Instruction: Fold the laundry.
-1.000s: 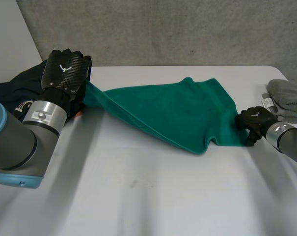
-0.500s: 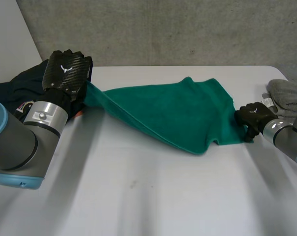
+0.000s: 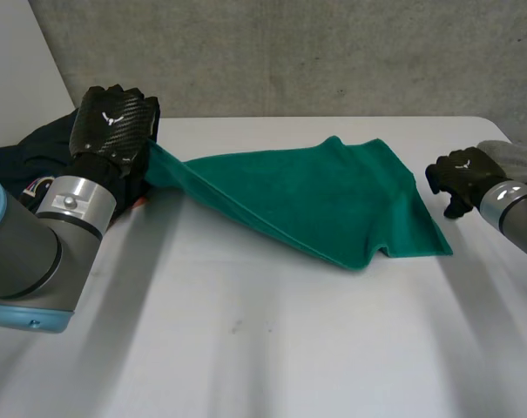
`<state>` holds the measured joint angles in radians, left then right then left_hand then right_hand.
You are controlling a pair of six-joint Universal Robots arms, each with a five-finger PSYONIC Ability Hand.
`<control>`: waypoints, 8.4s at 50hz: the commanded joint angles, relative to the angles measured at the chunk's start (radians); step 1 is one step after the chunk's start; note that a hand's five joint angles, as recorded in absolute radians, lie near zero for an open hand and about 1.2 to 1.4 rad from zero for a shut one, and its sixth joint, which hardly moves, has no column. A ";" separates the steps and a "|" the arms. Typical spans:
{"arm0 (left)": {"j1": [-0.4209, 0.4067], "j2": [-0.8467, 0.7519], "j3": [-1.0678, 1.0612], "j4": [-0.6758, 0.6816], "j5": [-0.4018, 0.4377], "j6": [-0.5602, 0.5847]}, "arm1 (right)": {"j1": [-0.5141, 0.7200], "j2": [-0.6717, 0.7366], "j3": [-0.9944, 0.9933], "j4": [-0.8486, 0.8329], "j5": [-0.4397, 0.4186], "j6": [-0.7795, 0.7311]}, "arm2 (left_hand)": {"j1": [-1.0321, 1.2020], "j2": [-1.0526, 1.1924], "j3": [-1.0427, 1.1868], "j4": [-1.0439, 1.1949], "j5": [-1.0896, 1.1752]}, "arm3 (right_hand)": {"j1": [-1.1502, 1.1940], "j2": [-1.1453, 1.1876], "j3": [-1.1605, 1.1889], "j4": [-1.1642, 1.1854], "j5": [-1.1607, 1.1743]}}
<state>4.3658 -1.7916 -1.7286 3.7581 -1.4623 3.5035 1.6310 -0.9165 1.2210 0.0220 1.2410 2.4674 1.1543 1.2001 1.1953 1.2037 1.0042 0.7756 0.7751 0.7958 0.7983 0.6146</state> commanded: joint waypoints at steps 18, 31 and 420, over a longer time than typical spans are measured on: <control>-0.009 -0.006 0.012 -0.006 0.000 -0.001 | 0.001 0.120 0.000 0.076 -0.048 0.142 | 0.242 0.196 0.201 0.193 0.218 | -0.130 -0.130 -0.150 -0.153 -0.144; -0.003 -0.014 0.012 -0.006 0.002 -0.001 | 0.001 0.168 -0.031 0.007 -0.043 0.100 | 0.242 0.196 0.201 0.193 0.218 | 0.005 0.006 -0.015 -0.018 -0.008; -0.239 -0.209 0.679 -0.689 0.309 -0.159 | 0.296 -0.018 0.029 -0.577 0.124 0.136 | -0.961 -1.007 -1.002 -1.011 -0.986 | 0.621 0.621 0.600 0.598 0.607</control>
<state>4.1137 -2.0358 -1.0658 3.0586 -1.1209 3.3480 2.0398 -0.9048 1.3366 -0.5371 1.3832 2.5927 0.1973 0.2099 0.2144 0.1889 0.0489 1.0359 1.1383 1.1502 1.1933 0.9010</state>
